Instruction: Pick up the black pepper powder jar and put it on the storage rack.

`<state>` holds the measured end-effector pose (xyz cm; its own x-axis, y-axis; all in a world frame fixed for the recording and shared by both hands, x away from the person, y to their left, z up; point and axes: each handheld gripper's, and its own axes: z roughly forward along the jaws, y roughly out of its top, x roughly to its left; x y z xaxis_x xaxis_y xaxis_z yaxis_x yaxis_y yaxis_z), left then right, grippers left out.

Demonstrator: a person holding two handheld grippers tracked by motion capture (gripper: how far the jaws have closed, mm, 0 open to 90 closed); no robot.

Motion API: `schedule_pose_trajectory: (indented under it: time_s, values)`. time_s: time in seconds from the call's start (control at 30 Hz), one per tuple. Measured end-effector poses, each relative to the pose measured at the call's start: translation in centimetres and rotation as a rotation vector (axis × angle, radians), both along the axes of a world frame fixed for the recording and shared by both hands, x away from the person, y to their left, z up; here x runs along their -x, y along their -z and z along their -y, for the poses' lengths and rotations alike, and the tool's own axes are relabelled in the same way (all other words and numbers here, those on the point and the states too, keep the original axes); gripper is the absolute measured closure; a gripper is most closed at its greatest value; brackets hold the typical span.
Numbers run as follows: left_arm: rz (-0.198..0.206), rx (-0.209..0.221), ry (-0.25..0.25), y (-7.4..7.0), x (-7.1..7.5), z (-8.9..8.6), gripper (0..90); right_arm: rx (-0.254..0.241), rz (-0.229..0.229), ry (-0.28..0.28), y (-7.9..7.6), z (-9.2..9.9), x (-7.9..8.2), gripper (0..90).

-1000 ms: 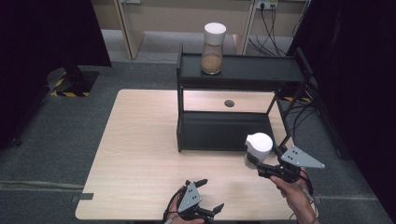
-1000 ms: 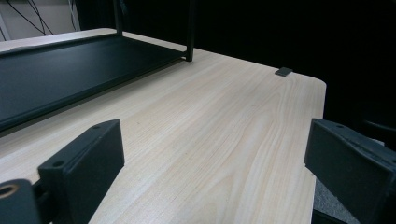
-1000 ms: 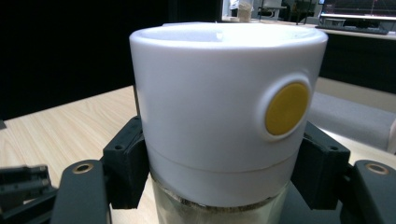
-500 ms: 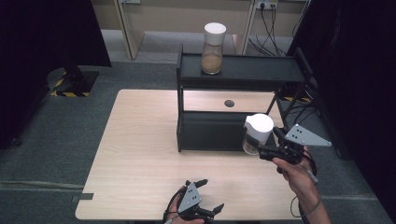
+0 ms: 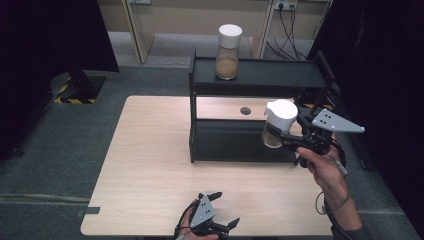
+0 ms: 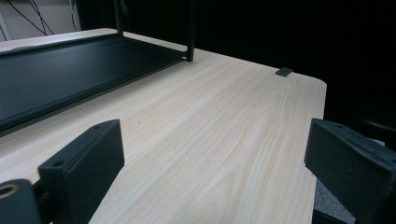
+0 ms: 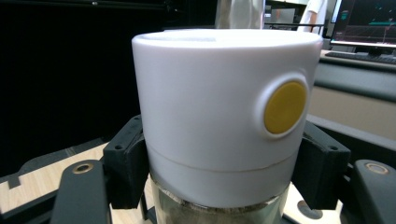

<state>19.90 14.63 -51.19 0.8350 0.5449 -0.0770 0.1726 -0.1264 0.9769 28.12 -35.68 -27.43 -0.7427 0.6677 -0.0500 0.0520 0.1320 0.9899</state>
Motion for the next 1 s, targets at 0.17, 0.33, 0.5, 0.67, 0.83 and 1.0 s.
schedule_pose_trajectory:
  time_s: [0.17,0.33,0.5,0.67,0.83,1.0]
  values:
    - [0.0,-0.001,0.001,0.0,0.0,0.0,4.3,-0.007,-0.008,-0.009,-1.1,0.1,-0.6,30.7]
    - [0.0,0.0,0.001,0.0,0.0,0.0,4.3,-0.01,-0.007,-0.013,-2.0,0.0,-1.1,30.7]
    - [0.0,-0.001,0.001,0.0,0.0,0.0,4.3,-0.028,-0.013,-0.017,-3.0,-0.1,-1.7,30.7]
    - [0.0,0.0,0.001,0.0,0.0,0.0,4.3,-0.024,-0.009,-0.012,-4.4,-0.6,-2.2,30.7]
    - [0.001,0.002,0.0,0.0,0.1,0.0,4.3,-0.029,-0.008,-0.007,-5.5,-1.0,-2.8,30.7]
    - [0.0,0.004,-0.001,0.0,0.0,-0.1,4.3,-0.035,-0.01,-0.002,-6.5,-1.5,-3.4,30.7]
